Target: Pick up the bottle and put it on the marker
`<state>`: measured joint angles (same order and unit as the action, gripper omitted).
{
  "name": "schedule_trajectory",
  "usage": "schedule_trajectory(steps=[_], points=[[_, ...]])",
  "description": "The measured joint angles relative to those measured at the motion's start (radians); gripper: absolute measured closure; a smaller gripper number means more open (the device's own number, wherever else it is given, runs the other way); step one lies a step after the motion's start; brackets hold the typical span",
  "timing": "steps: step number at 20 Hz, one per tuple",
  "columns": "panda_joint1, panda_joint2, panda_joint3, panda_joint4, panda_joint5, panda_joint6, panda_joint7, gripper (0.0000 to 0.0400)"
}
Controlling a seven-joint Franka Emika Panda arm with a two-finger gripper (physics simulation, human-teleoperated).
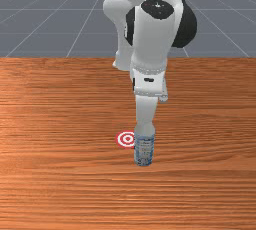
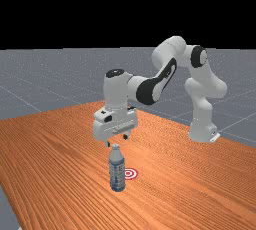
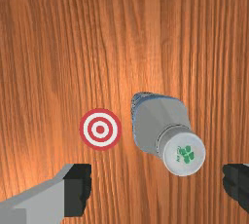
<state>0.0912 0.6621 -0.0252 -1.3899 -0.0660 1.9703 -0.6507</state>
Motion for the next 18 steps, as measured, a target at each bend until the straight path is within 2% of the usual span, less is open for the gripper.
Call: schedule_trajectory(steps=[1,3,4,5,7,8,9,10,11,12,14,16,17,18], points=[[-0.019,-0.004,0.022,-0.007,0.026,0.009,-0.058,0.0],[0.008,0.002,-0.005,0.002,-0.012,-0.003,0.007,0.0],[-0.01,-0.018,0.014,-0.039,0.024,0.053,-0.017,0.0],[-0.012,0.013,0.016,0.021,0.028,-0.016,-0.022,0.0],[-0.013,0.009,0.018,-0.008,0.023,0.023,-0.036,0.0],[-0.012,0.034,0.017,0.034,0.029,-0.022,-0.024,0.0],[-0.012,0.035,0.016,0.027,0.028,-0.011,-0.023,0.0],[0.001,0.021,0.003,-0.006,0.003,0.024,-0.003,0.0],[-0.009,-0.01,0.012,-0.072,0.02,0.11,-0.013,0.0],[-0.023,0.015,0.027,-0.017,0.048,0.036,-0.038,0.0],[-0.046,0.014,0.049,-0.02,0.09,0.038,-0.071,0.0],[-0.051,0.013,0.051,-0.02,0.095,0.038,-0.078,0.0],[-0.156,0.015,0.155,-0.05,0.299,-0.001,-0.24,0.0154],[-0.036,-0.022,0.031,-0.076,0.063,0.061,-0.047,0.0231]])
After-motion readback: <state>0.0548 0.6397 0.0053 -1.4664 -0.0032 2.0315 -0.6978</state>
